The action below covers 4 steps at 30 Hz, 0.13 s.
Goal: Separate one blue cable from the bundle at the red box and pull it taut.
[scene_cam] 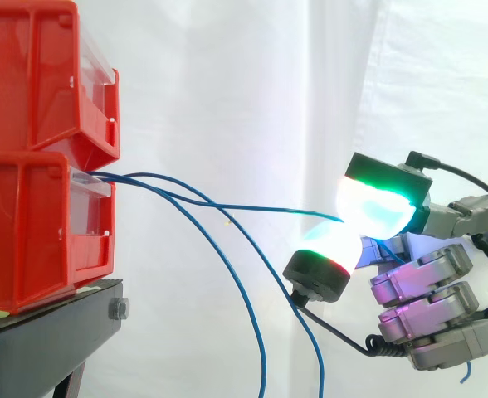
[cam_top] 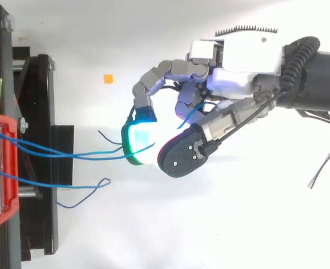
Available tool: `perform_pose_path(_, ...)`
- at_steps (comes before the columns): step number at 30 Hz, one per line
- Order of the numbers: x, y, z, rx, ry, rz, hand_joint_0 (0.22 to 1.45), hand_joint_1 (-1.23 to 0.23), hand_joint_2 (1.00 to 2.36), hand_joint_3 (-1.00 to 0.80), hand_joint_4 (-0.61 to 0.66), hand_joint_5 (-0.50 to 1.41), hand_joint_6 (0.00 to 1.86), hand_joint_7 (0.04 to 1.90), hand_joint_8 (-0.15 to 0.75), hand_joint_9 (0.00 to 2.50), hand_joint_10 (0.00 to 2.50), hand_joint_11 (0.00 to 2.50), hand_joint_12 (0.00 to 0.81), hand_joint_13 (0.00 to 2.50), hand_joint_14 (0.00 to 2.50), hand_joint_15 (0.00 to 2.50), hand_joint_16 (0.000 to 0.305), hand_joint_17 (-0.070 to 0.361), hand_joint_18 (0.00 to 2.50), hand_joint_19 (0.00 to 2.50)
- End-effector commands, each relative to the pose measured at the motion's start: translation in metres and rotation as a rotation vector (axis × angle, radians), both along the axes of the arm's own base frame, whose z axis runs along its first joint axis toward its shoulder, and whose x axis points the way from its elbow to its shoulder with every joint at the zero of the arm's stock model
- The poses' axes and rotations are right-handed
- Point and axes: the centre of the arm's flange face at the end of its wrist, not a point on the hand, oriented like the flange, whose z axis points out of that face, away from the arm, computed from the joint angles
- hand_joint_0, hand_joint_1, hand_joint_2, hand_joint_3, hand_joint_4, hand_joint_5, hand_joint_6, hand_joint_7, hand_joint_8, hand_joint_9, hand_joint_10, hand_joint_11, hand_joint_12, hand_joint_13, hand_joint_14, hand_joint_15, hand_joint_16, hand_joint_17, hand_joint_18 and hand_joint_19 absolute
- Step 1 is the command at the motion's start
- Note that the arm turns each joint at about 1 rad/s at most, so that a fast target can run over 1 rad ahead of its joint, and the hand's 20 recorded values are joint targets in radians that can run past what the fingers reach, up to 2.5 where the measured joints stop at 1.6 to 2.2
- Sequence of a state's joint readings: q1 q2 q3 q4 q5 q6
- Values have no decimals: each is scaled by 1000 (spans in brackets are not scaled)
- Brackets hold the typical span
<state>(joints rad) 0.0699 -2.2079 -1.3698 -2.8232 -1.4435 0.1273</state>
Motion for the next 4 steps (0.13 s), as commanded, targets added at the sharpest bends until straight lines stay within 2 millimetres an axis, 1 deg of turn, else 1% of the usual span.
perform_pose_path(1, 0, 0, -1, 0, 2, 1, 734, -835, 1011, -324, -68, -145, 892, 1117, 248, 1283, 1308, 1491, 323, 1075, 2308, 1425, 29, 66, 1525, 2075)
perform_pose_path(4, 0, 0, 0, 0, 0, 1, 733, -834, 1011, -322, -70, -145, 891, 1115, 255, 1285, 1307, 1495, 319, 1075, 2304, 1428, 29, 65, 1524, 2073)
